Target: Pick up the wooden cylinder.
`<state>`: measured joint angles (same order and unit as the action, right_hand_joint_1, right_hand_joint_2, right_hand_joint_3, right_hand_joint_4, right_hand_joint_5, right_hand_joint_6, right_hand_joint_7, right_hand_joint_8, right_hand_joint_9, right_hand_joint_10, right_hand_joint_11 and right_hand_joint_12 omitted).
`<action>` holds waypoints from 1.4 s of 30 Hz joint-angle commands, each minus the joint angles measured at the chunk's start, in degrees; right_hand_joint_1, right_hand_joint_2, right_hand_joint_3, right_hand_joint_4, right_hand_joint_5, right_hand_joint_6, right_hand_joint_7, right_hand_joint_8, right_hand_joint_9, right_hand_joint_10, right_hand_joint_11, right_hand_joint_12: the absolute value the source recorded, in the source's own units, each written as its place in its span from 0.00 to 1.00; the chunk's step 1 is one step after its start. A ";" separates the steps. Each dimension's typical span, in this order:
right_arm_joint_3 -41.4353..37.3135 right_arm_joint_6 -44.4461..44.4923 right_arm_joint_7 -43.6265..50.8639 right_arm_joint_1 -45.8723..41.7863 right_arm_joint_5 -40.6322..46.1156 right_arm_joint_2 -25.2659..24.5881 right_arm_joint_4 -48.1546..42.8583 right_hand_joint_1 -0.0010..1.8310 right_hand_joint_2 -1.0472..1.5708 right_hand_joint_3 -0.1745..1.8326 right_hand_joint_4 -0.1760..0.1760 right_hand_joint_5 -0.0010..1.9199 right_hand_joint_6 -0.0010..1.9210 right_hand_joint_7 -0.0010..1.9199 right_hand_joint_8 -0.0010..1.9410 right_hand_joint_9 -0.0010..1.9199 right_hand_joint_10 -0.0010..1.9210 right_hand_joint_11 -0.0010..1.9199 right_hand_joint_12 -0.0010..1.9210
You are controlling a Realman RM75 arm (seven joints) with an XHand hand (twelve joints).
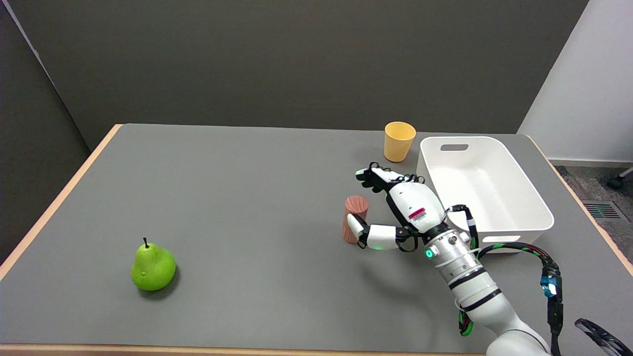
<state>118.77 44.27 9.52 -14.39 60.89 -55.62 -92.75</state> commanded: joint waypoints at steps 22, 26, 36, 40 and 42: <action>1.22 -6.00 0.20 4.79 4.40 -0.83 4.42 0.29 0.66 0.51 0.29 0.17 0.31 0.25 0.31 0.21 0.56 0.25 0.96; 1.30 -6.00 -0.86 5.03 4.40 -0.83 5.00 0.29 0.66 0.51 0.29 0.17 0.31 0.25 0.31 0.21 0.56 0.22 0.94; 1.21 -6.00 -0.86 5.17 4.40 -0.83 5.08 0.29 0.66 0.51 0.27 0.17 0.31 0.25 0.30 0.21 0.55 0.09 0.69; 1.21 -6.00 -0.86 5.09 4.40 -0.83 5.19 0.29 0.66 0.51 0.20 0.17 0.32 0.25 0.30 0.21 0.55 0.08 0.68; 1.21 -6.00 -0.86 5.06 4.40 -0.83 5.24 0.32 0.67 0.51 0.15 0.17 0.33 0.26 0.31 0.22 0.55 0.09 0.68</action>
<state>119.97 38.67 9.19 -9.73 64.82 -56.38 -88.50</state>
